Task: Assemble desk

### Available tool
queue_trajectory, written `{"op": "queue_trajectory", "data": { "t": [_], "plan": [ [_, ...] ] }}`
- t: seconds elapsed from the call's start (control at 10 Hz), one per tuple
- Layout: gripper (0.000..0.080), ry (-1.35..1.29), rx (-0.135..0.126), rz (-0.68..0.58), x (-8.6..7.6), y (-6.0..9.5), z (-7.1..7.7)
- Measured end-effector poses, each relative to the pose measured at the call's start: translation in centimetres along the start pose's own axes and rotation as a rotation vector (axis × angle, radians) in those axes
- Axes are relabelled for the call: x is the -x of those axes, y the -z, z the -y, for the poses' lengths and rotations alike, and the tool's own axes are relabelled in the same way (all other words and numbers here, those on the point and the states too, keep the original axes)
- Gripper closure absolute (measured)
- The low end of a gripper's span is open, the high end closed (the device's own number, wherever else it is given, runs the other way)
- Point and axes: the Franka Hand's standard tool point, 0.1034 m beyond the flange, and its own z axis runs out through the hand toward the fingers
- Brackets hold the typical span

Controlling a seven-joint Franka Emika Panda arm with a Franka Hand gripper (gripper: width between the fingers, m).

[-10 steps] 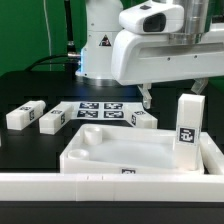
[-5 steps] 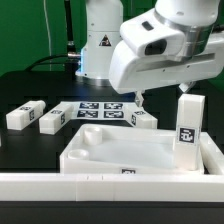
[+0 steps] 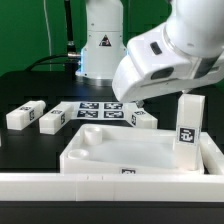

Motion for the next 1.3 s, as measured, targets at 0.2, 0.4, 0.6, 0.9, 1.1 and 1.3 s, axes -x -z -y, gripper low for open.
{"op": "queue_trajectory", "data": {
  "t": [0.2,0.4,0.6,0.9,1.1,1.3],
  "plan": [
    [0.0150,0.039,0.023,0.104,0.3,-2.2,0.4],
    [0.0150,0.041,0.010,0.186,0.3,-3.2,0.6],
    [0.0150,0.040,0.007,0.196,0.3,-3.4,0.6],
    [0.0150,0.021,0.013,0.174,0.0,-4.0,0.5],
    [0.0150,-0.008,0.020,0.137,0.0,-5.2,0.2],
    [0.0150,-0.010,0.013,0.139,0.0,-5.8,0.1]
  ]
}}
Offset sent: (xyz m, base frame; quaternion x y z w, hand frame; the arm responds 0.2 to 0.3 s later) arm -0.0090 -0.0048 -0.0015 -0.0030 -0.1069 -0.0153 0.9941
